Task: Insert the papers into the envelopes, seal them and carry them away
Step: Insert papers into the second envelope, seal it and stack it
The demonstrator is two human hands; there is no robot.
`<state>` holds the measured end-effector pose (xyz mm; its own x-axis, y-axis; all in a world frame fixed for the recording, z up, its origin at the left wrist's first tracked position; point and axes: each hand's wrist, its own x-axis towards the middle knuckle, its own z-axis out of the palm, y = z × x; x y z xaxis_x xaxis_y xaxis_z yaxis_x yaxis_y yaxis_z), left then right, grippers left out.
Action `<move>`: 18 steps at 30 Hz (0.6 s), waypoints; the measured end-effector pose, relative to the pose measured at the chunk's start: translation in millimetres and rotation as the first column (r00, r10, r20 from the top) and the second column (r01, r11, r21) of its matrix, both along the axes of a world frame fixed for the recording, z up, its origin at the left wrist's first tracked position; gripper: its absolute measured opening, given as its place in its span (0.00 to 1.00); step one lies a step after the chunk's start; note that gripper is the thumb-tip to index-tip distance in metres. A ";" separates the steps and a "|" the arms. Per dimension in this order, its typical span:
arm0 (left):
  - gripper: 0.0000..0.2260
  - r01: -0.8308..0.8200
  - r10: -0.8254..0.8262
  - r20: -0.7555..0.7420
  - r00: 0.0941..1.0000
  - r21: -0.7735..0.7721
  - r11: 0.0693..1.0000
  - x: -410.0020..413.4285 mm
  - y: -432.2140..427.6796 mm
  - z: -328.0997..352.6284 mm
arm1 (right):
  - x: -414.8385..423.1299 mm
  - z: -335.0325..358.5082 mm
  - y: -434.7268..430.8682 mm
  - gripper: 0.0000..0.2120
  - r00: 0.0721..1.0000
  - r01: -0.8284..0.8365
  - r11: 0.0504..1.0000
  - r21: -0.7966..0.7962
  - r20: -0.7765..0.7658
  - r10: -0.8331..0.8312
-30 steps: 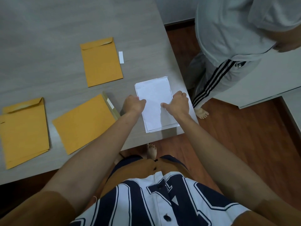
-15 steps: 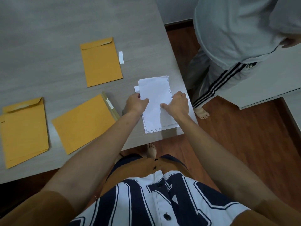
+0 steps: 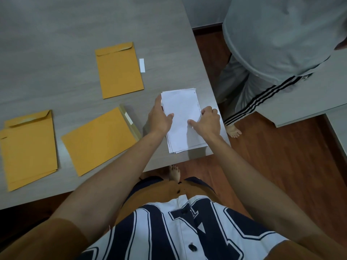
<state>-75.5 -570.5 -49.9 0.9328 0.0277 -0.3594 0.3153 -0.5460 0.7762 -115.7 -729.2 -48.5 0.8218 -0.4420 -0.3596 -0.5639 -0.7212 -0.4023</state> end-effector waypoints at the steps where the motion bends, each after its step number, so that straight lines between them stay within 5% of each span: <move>1: 0.36 0.011 -0.011 0.016 1.000 0.026 1.000 0.1 0.6 -2.0 | -0.7 -0.5 0.4 0.30 1.000 0.000 1.000 -0.002 0.004 0.000; 6: 0.43 0.035 -0.048 0.066 0.997 0.184 0.982 0.6 5.2 -10.6 | -1.2 -0.2 2.5 0.30 1.000 0.001 1.000 -0.011 0.012 -0.001; 18: 0.24 0.021 -0.028 0.043 0.999 0.164 0.986 18.4 9.9 -14.1 | -1.0 1.7 2.0 0.30 1.000 -0.009 1.000 -0.017 0.009 0.009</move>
